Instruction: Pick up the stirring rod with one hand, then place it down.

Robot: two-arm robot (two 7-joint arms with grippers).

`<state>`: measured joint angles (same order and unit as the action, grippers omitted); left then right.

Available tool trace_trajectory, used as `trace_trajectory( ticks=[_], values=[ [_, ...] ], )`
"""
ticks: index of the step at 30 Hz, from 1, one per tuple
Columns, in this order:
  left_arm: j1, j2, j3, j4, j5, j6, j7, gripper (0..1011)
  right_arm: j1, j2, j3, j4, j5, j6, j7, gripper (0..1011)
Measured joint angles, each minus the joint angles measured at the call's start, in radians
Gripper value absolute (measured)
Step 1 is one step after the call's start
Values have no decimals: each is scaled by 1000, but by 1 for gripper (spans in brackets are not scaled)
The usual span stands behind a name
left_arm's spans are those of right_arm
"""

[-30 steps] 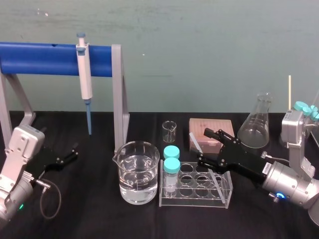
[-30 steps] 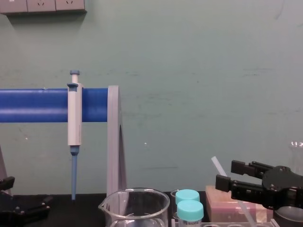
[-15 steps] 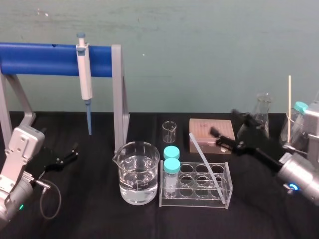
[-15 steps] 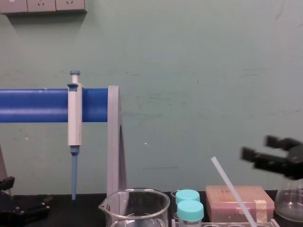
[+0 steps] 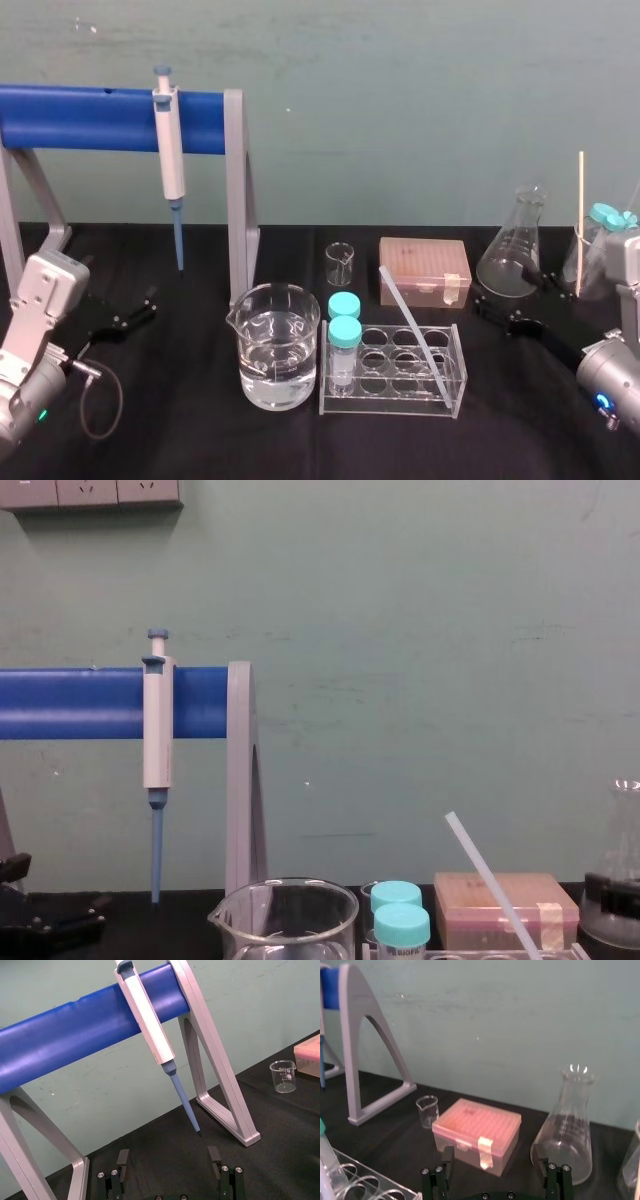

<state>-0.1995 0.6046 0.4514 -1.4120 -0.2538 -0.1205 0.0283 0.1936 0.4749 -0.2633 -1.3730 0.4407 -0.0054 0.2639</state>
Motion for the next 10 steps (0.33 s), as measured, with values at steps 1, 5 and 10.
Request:
trace_trajectory(
  ticks=[1,5,10],
  values=[
    [0,0,0,0,0,0,0,1000,0,0,0,0,0,2,-1,1000],
    [0,0,0,0,0,0,0,1000,0,0,1,0,0,1,-2,1000],
    [0,0,0,0,0,0,0,1000,-1,1,1,-1,0,-1,-3,1000]
  ],
)
